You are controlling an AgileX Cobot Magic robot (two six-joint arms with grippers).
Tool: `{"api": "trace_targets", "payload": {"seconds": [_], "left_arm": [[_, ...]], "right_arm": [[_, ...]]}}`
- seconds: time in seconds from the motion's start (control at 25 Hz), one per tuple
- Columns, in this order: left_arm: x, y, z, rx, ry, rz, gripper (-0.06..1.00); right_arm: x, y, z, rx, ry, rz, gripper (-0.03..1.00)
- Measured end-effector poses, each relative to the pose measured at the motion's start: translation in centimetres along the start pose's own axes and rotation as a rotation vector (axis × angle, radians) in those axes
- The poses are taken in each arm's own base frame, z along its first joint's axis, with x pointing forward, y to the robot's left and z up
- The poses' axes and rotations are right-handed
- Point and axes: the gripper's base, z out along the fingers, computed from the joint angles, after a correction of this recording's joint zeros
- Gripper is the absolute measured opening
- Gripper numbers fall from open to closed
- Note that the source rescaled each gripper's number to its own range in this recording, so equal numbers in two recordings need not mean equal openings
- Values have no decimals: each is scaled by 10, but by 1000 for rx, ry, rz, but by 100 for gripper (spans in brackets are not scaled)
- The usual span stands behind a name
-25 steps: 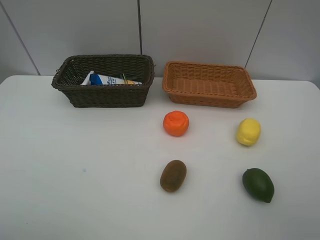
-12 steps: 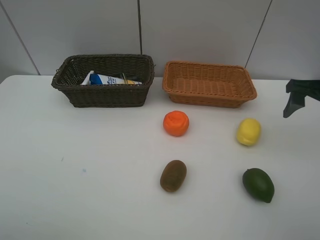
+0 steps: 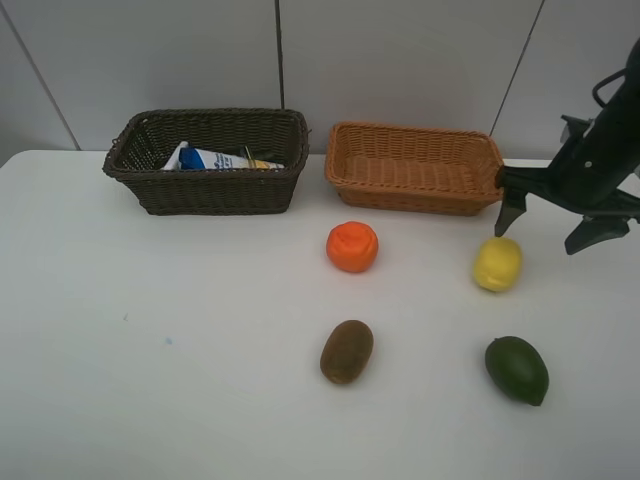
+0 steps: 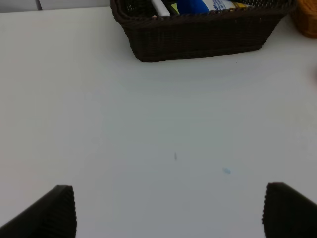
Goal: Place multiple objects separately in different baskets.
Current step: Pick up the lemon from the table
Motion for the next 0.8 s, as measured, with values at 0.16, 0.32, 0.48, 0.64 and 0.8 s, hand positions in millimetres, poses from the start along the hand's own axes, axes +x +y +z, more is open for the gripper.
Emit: {"api": "trace_targets", "payload": {"seconds": [0.16,0.32,0.48,0.64,0.8], "left_arm": [[0,0,0,0,0,1,99],[0,0,0,0,0,1,99],[0,0,0,0,0,1,99],[0,0,0,0,0,1,99],[0,0,0,0,0,1,99]], "right_arm": [[-3,1,7,-3,-2,2,100],[-5,3,9,-24,-10,17,100],[-6,6,18,-54,3,26,100],[-8,8,29,-53,10,24,100],[-8,19,44,-53,8,-7,100]]}}
